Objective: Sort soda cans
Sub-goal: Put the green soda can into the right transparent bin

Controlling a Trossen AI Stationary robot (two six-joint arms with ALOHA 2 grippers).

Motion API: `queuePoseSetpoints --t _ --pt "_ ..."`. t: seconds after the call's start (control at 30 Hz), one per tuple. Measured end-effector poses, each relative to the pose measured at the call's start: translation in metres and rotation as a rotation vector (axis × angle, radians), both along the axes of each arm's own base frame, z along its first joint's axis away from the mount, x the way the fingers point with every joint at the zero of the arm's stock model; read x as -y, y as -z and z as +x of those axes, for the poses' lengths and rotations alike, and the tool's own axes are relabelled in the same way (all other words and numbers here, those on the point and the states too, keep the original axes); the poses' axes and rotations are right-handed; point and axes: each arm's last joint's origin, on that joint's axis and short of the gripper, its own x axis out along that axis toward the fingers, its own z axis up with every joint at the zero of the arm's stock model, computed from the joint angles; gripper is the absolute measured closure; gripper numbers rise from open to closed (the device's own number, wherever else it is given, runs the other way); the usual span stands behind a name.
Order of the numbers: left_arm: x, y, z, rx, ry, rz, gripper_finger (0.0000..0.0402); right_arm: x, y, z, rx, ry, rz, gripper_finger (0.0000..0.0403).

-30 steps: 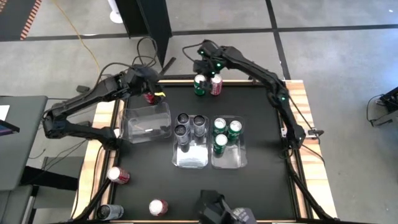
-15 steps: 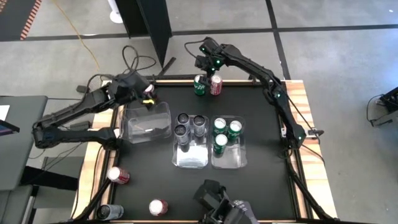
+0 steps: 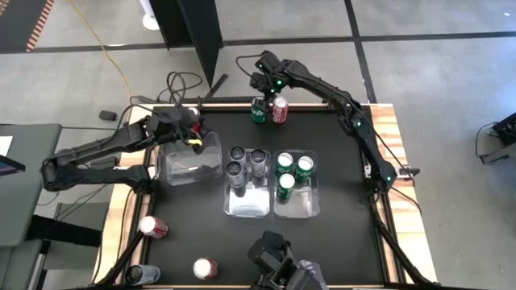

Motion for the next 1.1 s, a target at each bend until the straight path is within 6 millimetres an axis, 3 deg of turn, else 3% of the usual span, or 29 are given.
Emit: queuePoseSetpoints --t 0.17,0.4,0.63,0.9,1.1 --pt "0.005 -0.001 0.003 0.012 0.031 0.002 0.0186 0.003 0.002 -0.004 -0.011 0.028 0.019 0.0003" --pt "0.009 -0.001 0.005 0.012 0.050 0.004 0.0186 0.004 0.019 0.003 -0.039 0.026 0.039 0.0003" --pt "0.010 -0.001 0.005 0.012 0.052 0.005 0.0186 0.009 0.049 0.009 -0.088 0.024 0.081 0.0003" --pt "0.010 -0.001 0.005 0.012 0.052 0.005 0.0186 0.011 0.059 0.013 -0.081 0.021 0.090 0.0004" --pt "0.010 -0.001 0.005 0.010 0.053 0.007 0.0186 0.011 0.056 0.014 -0.060 0.011 0.082 0.0033"
